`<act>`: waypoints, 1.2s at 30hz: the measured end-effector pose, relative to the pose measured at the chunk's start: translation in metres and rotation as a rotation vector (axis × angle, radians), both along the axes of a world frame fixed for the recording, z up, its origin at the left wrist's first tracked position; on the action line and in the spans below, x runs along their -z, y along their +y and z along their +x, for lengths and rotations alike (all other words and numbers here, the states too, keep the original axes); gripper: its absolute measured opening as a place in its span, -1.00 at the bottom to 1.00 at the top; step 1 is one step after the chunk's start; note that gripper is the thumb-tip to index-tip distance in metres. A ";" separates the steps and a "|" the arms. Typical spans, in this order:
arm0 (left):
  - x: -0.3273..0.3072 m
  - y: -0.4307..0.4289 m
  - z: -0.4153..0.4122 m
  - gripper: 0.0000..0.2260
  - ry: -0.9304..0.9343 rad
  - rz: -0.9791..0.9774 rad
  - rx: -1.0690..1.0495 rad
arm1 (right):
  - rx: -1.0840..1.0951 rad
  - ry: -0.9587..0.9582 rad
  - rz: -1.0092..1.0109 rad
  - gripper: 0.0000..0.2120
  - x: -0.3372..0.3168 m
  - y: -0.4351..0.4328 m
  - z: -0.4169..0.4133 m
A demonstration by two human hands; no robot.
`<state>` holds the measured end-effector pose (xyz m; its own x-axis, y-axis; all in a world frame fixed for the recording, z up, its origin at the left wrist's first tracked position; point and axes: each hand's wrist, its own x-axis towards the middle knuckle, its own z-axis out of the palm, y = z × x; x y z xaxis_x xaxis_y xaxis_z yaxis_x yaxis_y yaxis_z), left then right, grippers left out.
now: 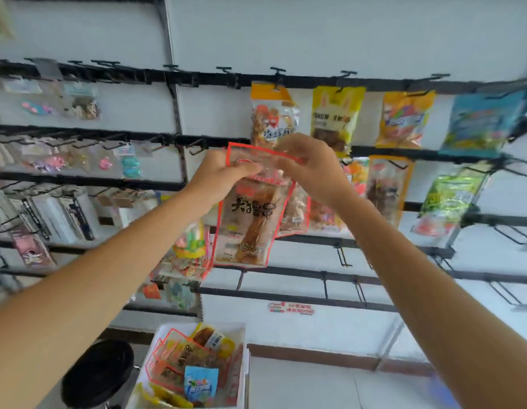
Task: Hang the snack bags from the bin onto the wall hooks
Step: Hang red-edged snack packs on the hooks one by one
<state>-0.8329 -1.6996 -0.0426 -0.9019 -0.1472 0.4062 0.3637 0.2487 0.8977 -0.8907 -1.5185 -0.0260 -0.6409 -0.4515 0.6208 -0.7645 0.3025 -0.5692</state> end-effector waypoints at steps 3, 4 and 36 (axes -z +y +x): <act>-0.001 0.046 -0.009 -0.86 0.010 -0.008 0.055 | 0.061 0.057 0.074 -0.93 -0.009 0.041 0.005; -0.001 0.060 -0.011 -0.87 0.018 -0.005 0.059 | 0.083 0.081 0.102 -0.92 -0.012 0.055 0.006; 0.064 -0.113 -0.089 -0.48 0.352 -1.484 -0.390 | -0.118 0.088 0.249 -0.90 0.042 -0.101 -0.153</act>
